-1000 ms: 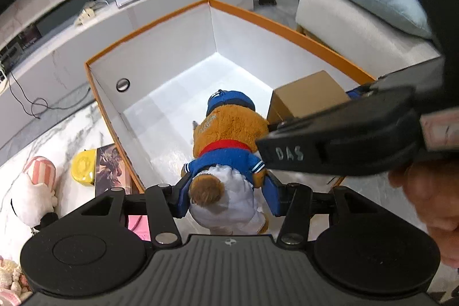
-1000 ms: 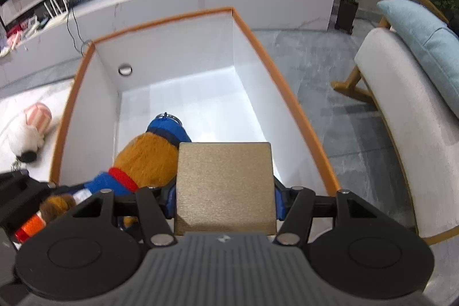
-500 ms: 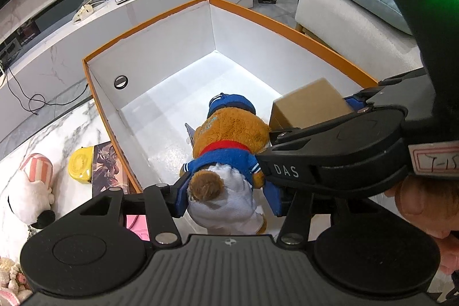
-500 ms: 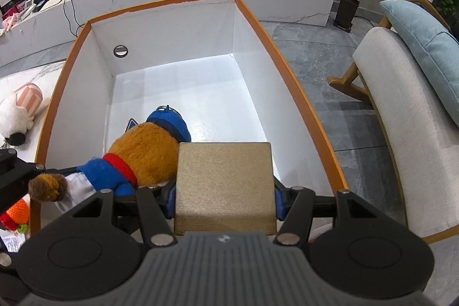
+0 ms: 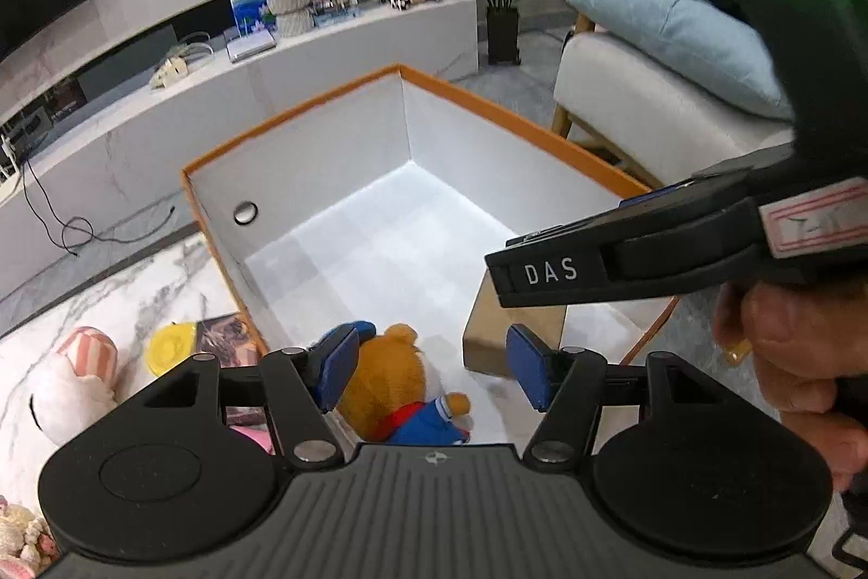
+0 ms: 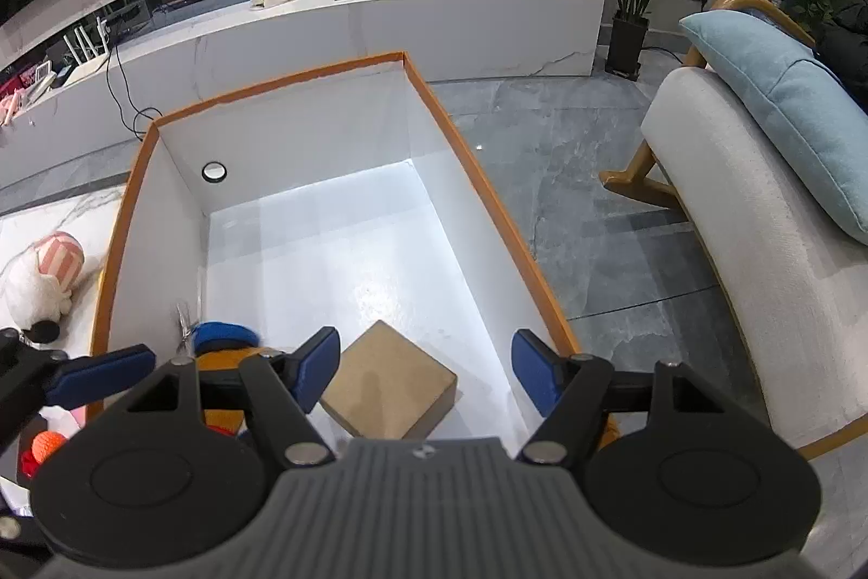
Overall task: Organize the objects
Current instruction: 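Move both open tools back over the table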
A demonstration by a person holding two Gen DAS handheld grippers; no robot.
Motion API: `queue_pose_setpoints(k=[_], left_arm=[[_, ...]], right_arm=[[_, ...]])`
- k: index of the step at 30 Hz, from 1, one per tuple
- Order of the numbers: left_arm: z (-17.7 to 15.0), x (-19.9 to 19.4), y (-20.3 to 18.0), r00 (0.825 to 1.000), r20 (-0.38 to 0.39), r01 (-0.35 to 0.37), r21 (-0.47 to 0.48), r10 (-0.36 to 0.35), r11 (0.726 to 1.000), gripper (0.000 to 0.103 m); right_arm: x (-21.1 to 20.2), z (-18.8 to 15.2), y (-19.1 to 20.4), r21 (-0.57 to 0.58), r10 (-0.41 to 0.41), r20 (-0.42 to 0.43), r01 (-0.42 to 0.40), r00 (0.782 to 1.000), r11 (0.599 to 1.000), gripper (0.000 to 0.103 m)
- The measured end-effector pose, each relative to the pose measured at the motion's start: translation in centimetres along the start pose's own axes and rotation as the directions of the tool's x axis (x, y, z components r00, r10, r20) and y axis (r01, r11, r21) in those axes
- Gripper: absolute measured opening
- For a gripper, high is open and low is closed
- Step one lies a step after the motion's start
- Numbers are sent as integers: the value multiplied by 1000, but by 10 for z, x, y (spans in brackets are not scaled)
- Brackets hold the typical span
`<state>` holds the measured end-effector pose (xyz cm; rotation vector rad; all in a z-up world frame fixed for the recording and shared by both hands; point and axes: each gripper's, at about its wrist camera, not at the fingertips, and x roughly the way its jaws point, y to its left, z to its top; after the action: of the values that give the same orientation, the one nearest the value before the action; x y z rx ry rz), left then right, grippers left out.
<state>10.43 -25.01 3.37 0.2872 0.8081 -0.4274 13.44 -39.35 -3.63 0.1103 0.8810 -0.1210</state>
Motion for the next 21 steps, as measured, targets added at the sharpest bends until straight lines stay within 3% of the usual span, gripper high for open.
queue_pose_setpoints(k=[9, 14, 21], left_arm=[[-8, -46, 42, 994, 92, -53, -57, 58, 997, 71], [-23, -69, 75, 989, 104, -95, -70, 102, 993, 75], [-62, -86, 115, 987, 89, -130, -61, 135, 990, 80]], right_arm=[[-16, 8, 2, 38, 12, 79, -15, 997, 999, 73], [-30, 13, 7, 67, 38, 150, -48, 988, 997, 73], [-52, 13, 33, 9, 120, 280, -128, 952, 992, 73]])
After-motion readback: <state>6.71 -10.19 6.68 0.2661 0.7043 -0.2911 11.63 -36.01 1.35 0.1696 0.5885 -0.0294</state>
